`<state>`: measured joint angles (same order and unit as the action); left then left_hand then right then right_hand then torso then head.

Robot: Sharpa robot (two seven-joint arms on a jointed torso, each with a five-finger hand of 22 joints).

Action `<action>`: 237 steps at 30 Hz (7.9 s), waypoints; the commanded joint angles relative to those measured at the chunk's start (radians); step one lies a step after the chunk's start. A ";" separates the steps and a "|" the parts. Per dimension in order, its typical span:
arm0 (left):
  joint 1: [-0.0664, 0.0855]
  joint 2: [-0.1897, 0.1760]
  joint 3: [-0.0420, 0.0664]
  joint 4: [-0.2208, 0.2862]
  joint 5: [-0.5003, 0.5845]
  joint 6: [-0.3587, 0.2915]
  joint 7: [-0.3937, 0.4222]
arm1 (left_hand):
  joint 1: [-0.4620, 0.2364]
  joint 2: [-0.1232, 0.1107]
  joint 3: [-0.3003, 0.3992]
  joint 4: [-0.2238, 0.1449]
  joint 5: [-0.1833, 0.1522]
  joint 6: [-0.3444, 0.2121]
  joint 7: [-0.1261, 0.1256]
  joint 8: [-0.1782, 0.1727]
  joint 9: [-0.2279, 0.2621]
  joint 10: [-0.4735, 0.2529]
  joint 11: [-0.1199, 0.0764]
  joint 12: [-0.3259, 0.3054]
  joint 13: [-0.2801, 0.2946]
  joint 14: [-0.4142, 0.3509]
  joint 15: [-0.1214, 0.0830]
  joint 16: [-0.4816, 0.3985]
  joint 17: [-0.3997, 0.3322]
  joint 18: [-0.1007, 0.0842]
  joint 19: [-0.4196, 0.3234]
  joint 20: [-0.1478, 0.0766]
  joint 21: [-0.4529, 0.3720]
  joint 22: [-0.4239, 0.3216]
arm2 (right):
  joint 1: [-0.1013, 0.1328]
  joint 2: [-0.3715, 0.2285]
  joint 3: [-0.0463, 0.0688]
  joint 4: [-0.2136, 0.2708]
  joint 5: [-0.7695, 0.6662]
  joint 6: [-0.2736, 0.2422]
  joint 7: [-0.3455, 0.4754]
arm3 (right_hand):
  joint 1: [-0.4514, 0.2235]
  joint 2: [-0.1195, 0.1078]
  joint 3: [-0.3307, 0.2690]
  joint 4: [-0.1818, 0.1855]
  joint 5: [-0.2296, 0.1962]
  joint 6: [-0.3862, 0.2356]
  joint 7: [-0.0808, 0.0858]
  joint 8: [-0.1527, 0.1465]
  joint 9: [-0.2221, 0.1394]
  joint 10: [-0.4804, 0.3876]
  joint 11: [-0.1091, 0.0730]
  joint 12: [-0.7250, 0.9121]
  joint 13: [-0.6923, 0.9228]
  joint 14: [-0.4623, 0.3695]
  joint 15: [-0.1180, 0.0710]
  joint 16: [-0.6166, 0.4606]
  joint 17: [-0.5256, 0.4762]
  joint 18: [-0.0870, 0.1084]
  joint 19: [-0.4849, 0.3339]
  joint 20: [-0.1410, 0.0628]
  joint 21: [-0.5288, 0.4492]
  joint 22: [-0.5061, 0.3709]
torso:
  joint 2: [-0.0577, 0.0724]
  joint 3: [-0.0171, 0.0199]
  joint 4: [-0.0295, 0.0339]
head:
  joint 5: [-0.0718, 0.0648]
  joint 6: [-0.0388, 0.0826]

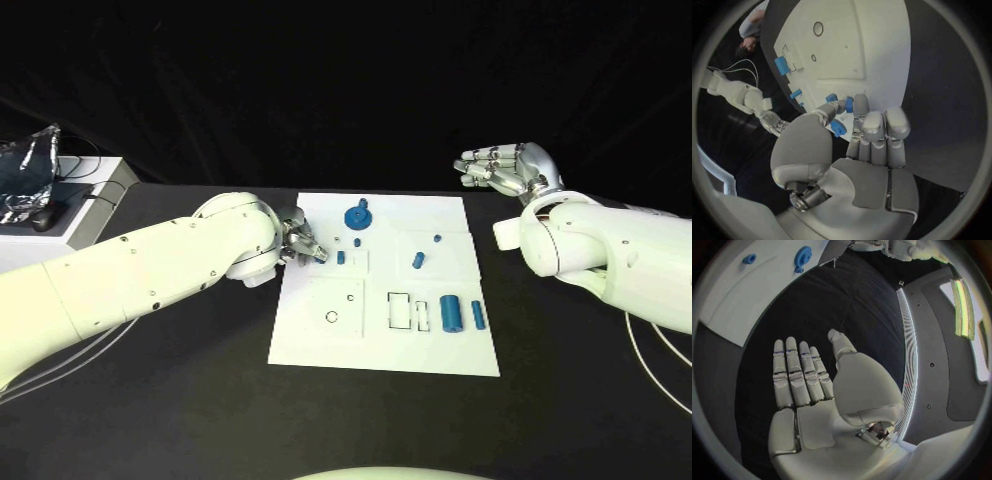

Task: Assemble the parts on the task board

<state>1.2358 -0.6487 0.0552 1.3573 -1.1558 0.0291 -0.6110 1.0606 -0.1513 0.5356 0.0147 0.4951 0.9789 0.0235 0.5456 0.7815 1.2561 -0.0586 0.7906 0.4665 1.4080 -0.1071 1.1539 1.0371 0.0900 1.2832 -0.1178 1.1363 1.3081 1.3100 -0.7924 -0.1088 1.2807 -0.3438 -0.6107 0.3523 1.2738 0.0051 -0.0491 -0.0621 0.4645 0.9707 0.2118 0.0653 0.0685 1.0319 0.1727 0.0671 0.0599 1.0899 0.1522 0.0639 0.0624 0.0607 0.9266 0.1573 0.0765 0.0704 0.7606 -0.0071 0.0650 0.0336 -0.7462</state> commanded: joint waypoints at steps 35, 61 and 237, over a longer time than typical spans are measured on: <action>-0.001 0.024 -0.009 -0.031 0.020 0.056 -0.008 | 0.025 0.001 0.139 -0.140 0.007 0.006 -0.001 -0.007 -0.006 0.002 -0.004 0.004 -0.002 0.007 0.001 0.006 0.007 -0.020 0.006 0.004 0.003 0.022 | 0.000 0.000 0.000 0.001 -0.011 0.016 0.011 | -0.006 0.001 -0.002 -0.005 0.004 -0.007 0.001 -0.004 0.000 -0.005 -0.001 -0.002 -0.001 -0.009 -0.002 -0.004 -0.001 -0.011 -0.009 0.003 0.002 0.000 | 0.001 0.0017 -0.0010 | 0.000 -0.009; -0.001 0.031 -0.010 -0.039 0.034 0.070 -0.007 | 0.043 0.017 -0.139 0.017 -0.009 0.048 -0.031 -0.039 -0.044 0.007 -0.015 0.011 0.012 0.009 0.000 0.010 0.019 -0.031 0.006 0.003 -0.009 0.017 | 0.000 0.000 0.000 0.002 -0.011 0.016 0.010 | -0.006 0.001 -0.004 -0.004 0.005 -0.008 0.001 -0.003 0.000 -0.007 -0.001 -0.002 -0.001 -0.011 -0.001 -0.003 -0.001 -0.011 -0.010 0.004 0.002 0.000 | 0.000 0.0010 -0.0006 | -0.002 -0.014; -0.036 0.178 0.004 -0.220 -0.371 -0.115 0.516 | 0.370 0.034 -0.191 -0.038 -0.299 0.137 0.077 -0.481 -0.714 -0.063 0.126 -0.683 -0.403 -0.108 0.094 -0.024 -0.542 0.064 -0.041 0.116 -0.167 0.019 | -0.002 0.002 -0.001 0.013 0.006 0.041 0.011 | 0.000 0.003 0.017 -0.034 0.007 -0.008 0.001 -0.004 0.000 -0.006 0.000 -0.002 -0.002 -0.022 0.002 -0.003 -0.001 -0.013 -0.023 0.008 -0.003 -0.001 | 0.005 0.0015 -0.0056 | -0.026 0.001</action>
<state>1.2021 -0.4741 0.0607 1.1377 -1.5212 -0.1111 -0.0883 1.4321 -0.1296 0.3451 -0.0154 0.1981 1.1116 0.0987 0.0659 0.0687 1.1834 0.0679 0.1042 0.0623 1.2987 -0.0159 1.1261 0.4966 0.1457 1.2367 -0.0036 0.9624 1.3078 1.3075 -0.7910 -0.1098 1.2914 -0.3299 -0.5843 0.3515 1.2844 0.0105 -0.0367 -0.0965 0.4645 0.9662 0.2161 0.0653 0.0685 1.0284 0.1763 0.0672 0.0597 1.0720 0.1556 0.0639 0.0626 0.0457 0.8946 0.1643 0.0765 0.0695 0.7657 -0.0058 0.0591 0.0073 -0.7451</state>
